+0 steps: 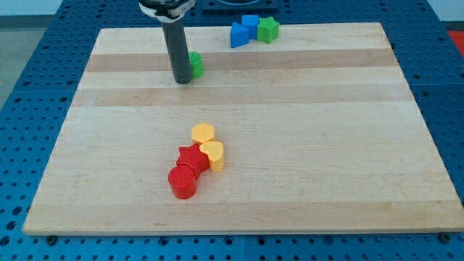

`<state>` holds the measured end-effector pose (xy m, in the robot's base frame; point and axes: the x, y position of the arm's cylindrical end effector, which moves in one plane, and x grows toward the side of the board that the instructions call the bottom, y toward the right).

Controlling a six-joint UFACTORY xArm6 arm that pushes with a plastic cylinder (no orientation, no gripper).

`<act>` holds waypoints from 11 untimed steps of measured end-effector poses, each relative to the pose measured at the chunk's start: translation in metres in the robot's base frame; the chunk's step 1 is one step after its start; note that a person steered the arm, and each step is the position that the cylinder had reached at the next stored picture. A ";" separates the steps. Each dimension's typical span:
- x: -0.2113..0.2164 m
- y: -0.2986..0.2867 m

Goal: Move the green circle to the bottom left of the blue triangle

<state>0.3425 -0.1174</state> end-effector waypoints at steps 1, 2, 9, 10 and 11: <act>0.000 -0.050; -0.007 -0.032; -0.037 0.100; -0.020 0.056; -0.036 0.042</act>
